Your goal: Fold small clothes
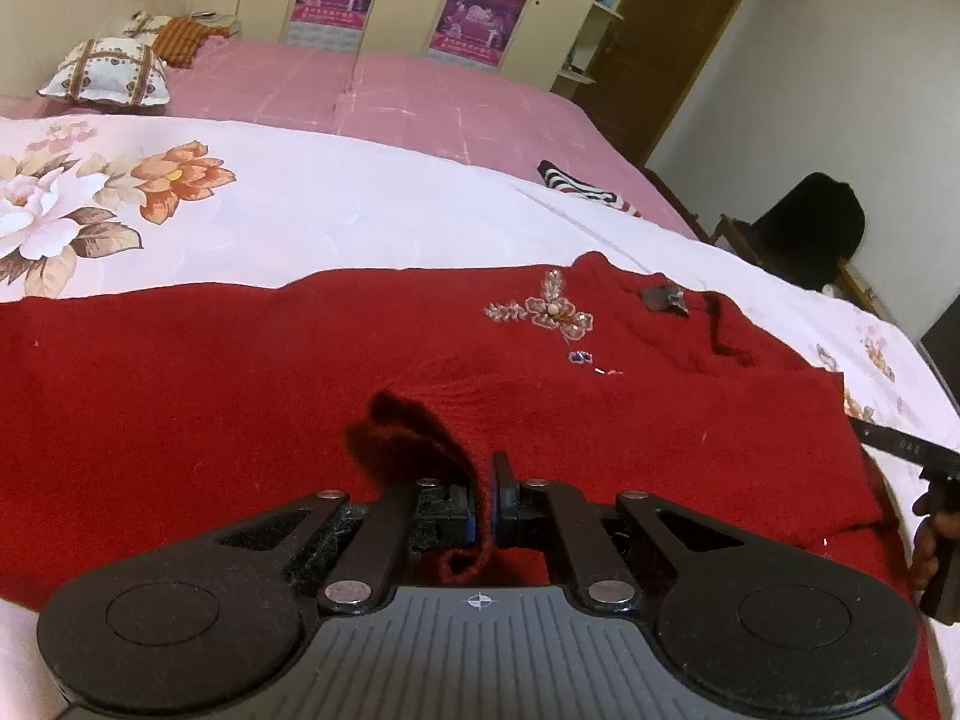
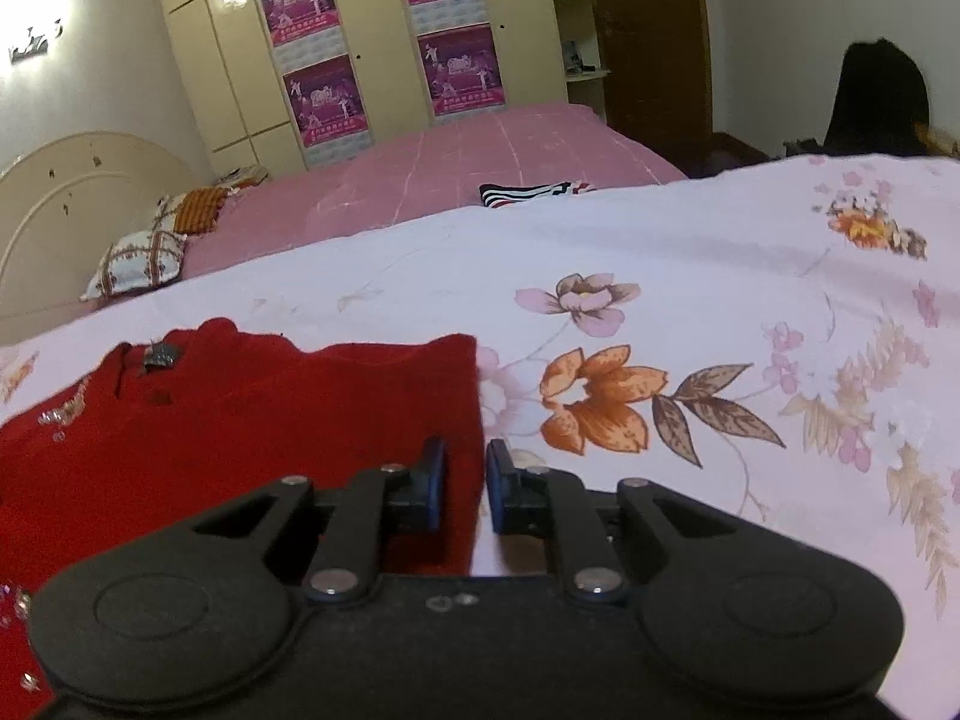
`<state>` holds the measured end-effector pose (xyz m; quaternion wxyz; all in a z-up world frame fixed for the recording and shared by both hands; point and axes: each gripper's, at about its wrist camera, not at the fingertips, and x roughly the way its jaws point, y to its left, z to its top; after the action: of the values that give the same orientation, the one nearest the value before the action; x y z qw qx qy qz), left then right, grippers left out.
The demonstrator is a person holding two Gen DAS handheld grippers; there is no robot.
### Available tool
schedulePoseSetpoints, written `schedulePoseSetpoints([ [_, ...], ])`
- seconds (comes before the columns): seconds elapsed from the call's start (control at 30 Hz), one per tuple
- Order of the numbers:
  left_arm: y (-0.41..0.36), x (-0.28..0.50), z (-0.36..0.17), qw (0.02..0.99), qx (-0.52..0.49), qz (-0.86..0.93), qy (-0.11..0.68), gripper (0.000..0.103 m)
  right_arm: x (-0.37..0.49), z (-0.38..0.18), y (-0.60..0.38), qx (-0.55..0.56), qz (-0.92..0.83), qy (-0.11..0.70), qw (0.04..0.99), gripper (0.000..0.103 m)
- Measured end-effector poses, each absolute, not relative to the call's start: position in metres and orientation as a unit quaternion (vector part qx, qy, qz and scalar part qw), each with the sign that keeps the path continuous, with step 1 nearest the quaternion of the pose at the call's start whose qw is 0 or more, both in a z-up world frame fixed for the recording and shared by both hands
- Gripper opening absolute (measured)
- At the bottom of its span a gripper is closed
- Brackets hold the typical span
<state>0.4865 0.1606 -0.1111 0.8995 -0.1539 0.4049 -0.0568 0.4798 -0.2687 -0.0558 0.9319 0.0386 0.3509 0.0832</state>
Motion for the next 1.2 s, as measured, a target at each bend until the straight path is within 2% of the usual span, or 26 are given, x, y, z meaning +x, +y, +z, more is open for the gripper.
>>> schedulePoseSetpoints([
  [0.07,0.165,0.482,-0.108,0.902,-0.16,-0.046,0.398,0.004,0.478,-0.054,-0.268,0.035,0.081,0.352,0.932,0.015],
  [0.17,0.186,0.461,-0.099,0.913,-0.168,0.016,0.373,0.005,0.473,-0.044,-0.273,0.042,0.066,0.35,0.934,0.025],
  [0.27,0.201,0.442,-0.088,0.918,-0.197,0.034,0.343,0.004,0.445,-0.028,-0.271,0.045,0.087,0.318,0.943,0.025],
  [0.37,0.176,0.443,-0.077,0.926,-0.194,0.003,0.324,0.004,0.423,-0.024,-0.254,0.045,0.117,0.312,0.942,0.024],
  [0.47,0.135,0.456,-0.085,0.922,-0.176,-0.032,0.342,0.004,0.411,-0.034,-0.223,0.02,0.144,0.325,0.934,0.023],
  [0.53,0.112,0.47,-0.11,0.9,-0.143,-0.044,0.409,0.005,0.41,-0.047,-0.206,-0.003,0.137,0.353,0.925,0.023],
  [0.57,0.112,0.462,-0.111,0.913,-0.135,-0.043,0.382,0.005,0.406,-0.049,-0.202,-0.012,0.132,0.345,0.929,0.024],
  [0.63,0.127,0.45,-0.103,0.91,-0.165,-0.044,0.378,0.005,0.402,-0.044,-0.202,-0.016,0.13,0.348,0.928,0.024],
  [0.67,0.139,0.438,-0.098,0.916,-0.171,-0.033,0.362,0.016,0.4,-0.038,-0.206,-0.003,0.133,0.345,0.929,0.027],
  [0.7,0.154,0.424,-0.094,0.924,-0.167,-0.012,0.344,0.061,0.394,-0.032,-0.214,0.013,0.136,0.333,0.933,0.03],
  [0.73,0.171,0.409,-0.09,0.93,-0.165,0.015,0.329,0.087,0.39,-0.028,-0.22,0.02,0.133,0.324,0.937,0.033],
  [0.77,0.19,0.392,-0.087,0.937,-0.164,0.041,0.307,0.102,0.386,-0.024,-0.226,0.024,0.127,0.319,0.939,0.04],
  [0.83,0.239,0.364,-0.087,0.936,-0.174,0.09,0.292,0.101,0.381,-0.021,-0.238,0.04,0.117,0.319,0.94,0.044],
  [0.87,0.268,0.353,-0.089,0.928,-0.195,0.121,0.293,0.089,0.378,-0.02,-0.243,0.048,0.113,0.32,0.939,0.044],
  [0.9,0.296,0.344,-0.093,0.918,-0.224,0.147,0.293,0.071,0.376,-0.02,-0.248,0.055,0.109,0.323,0.939,0.044],
  [0.93,0.327,0.333,-0.097,0.903,-0.266,0.174,0.288,0.067,0.374,-0.021,-0.251,0.06,0.106,0.326,0.937,0.044],
  [1.03,0.399,0.304,-0.114,0.863,-0.368,0.246,0.246,0.066,0.368,-0.024,-0.254,0.063,0.103,0.335,0.934,0.044],
  [1.13,0.448,0.288,-0.129,0.829,-0.465,0.244,0.193,0.066,0.364,-0.025,-0.247,0.057,0.105,0.341,0.932,0.044],
  [1.2,0.465,0.288,-0.133,0.819,-0.486,0.249,0.176,0.066,0.362,-0.024,-0.239,0.043,0.109,0.341,0.933,0.044],
])
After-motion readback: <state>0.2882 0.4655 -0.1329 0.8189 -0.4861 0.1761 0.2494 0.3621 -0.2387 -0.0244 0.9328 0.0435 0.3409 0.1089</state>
